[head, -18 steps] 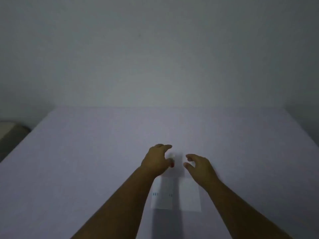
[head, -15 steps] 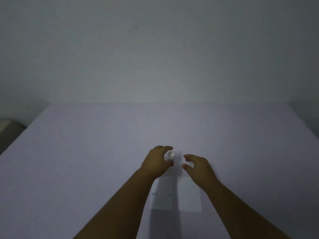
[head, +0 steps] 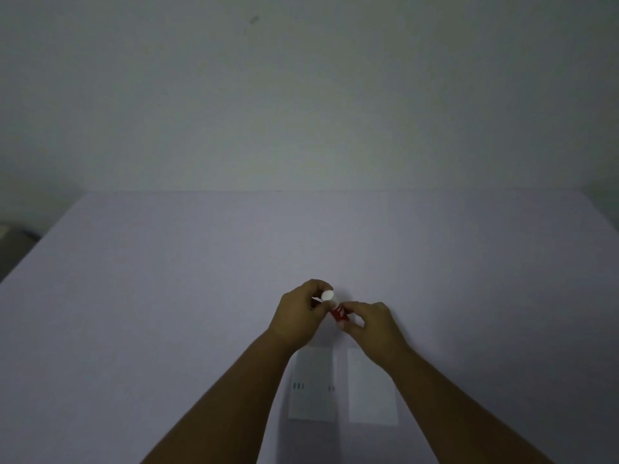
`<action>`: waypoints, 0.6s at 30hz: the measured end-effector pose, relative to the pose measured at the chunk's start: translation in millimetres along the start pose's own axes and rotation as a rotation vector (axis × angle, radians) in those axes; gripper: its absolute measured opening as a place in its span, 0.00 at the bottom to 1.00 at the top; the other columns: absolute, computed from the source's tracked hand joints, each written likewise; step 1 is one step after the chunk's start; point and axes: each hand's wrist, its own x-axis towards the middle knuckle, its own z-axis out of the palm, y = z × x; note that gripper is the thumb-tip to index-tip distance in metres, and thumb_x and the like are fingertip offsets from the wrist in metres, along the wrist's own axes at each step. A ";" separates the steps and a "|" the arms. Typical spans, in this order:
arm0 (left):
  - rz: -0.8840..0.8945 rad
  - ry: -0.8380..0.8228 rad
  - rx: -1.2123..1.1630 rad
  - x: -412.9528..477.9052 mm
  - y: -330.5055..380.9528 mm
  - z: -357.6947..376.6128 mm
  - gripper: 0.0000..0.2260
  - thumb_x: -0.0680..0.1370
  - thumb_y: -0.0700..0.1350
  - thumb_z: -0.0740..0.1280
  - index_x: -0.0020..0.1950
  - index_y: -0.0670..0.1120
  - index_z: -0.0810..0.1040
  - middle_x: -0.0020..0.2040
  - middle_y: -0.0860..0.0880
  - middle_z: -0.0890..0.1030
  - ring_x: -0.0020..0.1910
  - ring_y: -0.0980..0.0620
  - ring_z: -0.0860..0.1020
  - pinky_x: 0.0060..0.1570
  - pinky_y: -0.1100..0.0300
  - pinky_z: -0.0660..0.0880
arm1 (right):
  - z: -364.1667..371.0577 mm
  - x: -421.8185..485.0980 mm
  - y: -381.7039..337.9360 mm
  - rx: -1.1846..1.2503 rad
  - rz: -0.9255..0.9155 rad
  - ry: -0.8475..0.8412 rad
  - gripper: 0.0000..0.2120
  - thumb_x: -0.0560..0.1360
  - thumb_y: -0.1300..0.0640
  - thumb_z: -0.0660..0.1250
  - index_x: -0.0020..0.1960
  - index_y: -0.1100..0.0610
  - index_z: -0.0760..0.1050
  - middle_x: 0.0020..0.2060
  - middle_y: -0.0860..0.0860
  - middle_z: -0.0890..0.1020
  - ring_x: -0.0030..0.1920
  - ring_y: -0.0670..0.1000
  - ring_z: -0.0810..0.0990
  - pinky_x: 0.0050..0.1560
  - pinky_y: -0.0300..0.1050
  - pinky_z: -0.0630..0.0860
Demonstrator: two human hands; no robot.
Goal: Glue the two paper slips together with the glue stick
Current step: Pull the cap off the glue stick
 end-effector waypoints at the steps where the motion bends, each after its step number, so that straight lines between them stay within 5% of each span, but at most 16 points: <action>1: -0.014 0.002 -0.016 0.7 0.0 -0.6 0.07 0.76 0.47 0.69 0.53 0.50 0.77 0.45 0.55 0.78 0.40 0.62 0.76 0.36 0.79 0.70 | -0.8 0.1 -0.4 0.010 0.003 -0.004 0.14 0.73 0.53 0.67 0.58 0.50 0.77 0.54 0.53 0.81 0.57 0.54 0.76 0.60 0.53 0.74; 9: -0.050 0.034 -0.106 3.1 1.6 -2.7 0.07 0.76 0.46 0.68 0.53 0.48 0.77 0.45 0.55 0.79 0.42 0.62 0.76 0.39 0.80 0.70 | -7.9 -5.2 -7.6 -0.021 -0.056 -0.005 0.11 0.76 0.55 0.64 0.58 0.54 0.75 0.50 0.53 0.81 0.50 0.51 0.78 0.54 0.51 0.76; 14: -0.140 0.198 -0.250 6.4 -3.9 -12.3 0.08 0.76 0.47 0.68 0.54 0.48 0.77 0.48 0.51 0.81 0.46 0.54 0.78 0.42 0.67 0.71 | -16.8 -6.8 1.6 -0.122 -0.025 0.054 0.10 0.74 0.56 0.66 0.56 0.55 0.75 0.47 0.53 0.81 0.48 0.52 0.77 0.51 0.52 0.76; 18: -0.129 0.179 -0.009 9.3 -20.0 -13.8 0.05 0.75 0.47 0.69 0.50 0.49 0.78 0.41 0.56 0.78 0.39 0.61 0.76 0.31 0.75 0.67 | -23.6 -11.6 12.3 -0.118 0.036 0.109 0.10 0.74 0.57 0.66 0.55 0.56 0.76 0.46 0.53 0.81 0.47 0.52 0.77 0.51 0.51 0.76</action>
